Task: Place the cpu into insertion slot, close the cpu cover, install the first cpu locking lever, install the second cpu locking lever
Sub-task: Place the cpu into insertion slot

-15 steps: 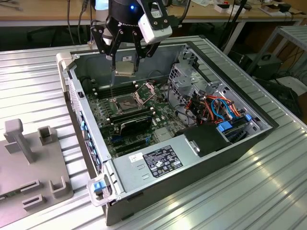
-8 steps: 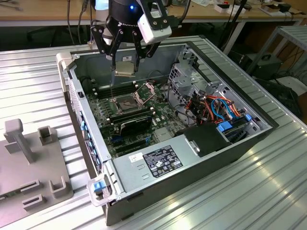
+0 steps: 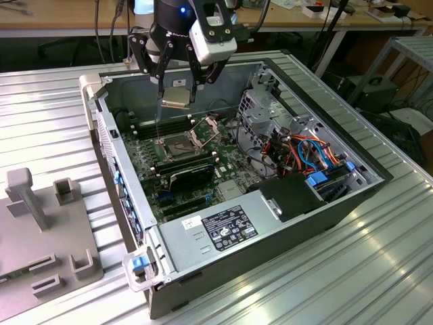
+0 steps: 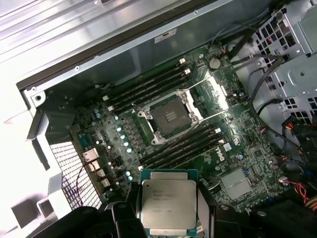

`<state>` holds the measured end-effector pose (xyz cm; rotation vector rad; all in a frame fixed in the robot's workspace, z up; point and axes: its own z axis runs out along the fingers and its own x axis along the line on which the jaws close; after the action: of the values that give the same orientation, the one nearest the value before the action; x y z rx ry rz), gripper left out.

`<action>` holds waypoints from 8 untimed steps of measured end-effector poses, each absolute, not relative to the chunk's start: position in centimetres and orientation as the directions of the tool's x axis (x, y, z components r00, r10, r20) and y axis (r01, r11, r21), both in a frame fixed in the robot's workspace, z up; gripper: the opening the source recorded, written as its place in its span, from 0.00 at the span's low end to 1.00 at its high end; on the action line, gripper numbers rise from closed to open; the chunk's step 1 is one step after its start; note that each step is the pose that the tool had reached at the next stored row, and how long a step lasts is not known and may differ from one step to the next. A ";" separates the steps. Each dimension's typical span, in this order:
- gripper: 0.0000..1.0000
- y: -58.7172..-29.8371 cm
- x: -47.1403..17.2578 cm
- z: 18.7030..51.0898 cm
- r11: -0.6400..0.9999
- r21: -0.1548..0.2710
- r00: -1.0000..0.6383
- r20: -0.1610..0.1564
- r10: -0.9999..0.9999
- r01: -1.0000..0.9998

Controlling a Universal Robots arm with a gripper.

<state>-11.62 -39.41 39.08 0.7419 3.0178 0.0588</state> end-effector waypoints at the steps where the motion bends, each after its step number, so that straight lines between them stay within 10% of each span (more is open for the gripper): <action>1: 0.55 -39.4 -11.6 39.1 0.879 0.045 -0.879 -0.023 0.476 0.474; 8: 0.55 -39.4 -11.6 39.1 0.849 0.044 -0.849 -0.024 0.528 0.526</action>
<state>-11.57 -39.39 39.08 0.8518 2.9871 0.0556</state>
